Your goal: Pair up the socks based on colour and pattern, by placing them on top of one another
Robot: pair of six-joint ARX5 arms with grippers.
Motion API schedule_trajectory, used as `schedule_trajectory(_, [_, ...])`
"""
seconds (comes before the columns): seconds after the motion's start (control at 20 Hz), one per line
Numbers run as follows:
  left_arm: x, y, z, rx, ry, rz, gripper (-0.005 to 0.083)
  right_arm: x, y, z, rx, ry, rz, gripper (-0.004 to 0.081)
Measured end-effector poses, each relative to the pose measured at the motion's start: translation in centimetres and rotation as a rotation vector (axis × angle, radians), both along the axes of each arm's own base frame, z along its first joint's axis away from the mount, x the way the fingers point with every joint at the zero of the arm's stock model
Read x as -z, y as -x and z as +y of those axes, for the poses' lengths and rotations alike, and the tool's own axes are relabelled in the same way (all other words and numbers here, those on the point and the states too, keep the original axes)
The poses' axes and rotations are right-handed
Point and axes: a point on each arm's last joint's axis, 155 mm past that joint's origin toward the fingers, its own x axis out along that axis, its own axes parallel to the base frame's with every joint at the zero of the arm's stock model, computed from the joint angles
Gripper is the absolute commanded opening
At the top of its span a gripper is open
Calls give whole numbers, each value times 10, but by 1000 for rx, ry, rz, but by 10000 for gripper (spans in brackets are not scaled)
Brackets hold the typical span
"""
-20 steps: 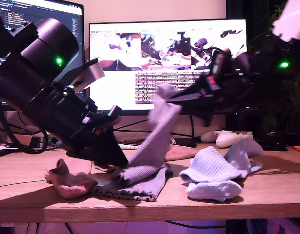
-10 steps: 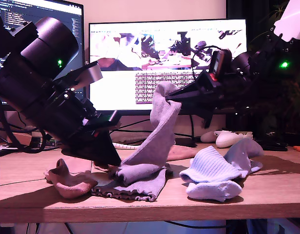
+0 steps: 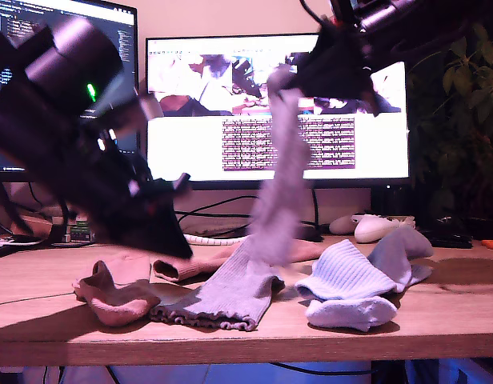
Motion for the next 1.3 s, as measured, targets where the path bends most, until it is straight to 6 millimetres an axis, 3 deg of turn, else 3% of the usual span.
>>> schedule_trajectory(0.1, [-13, 4, -2, 18, 21, -12, -19, 19, 6, -1, 56, 77, 76, -12])
schedule_trajectory(0.2, [-18, 12, -3, 47, 29, 2, -19, 25, 19, 10, 94, 96, 162, -12])
schedule_trajectory(0.4, [-7, 28, 0, 88, -6, 62, -19, 19, 35, 26, 125, 83, 230, -12])
schedule_trajectory(0.55, [-1, 34, 2, 106, -25, 87, -19, 22, 39, 15, 177, 139, 265, -12])
schedule_trajectory(0.7, [-1, 35, 2, 116, -34, 80, -19, 4, 38, 10, 229, 176, 221, -12])
schedule_trajectory(0.8, [-1, 35, 2, 121, -37, 76, -19, -14, 48, 15, 225, 164, 202, -12])
schedule_trajectory(0.9, [-1, 35, 2, 122, -38, 74, -19, -18, 53, 17, 239, 171, 194, -12])
schedule_trajectory(1.3, [-2, 35, 1, 128, -32, 72, -19, -2, 36, 26, 294, 187, 201, -12])
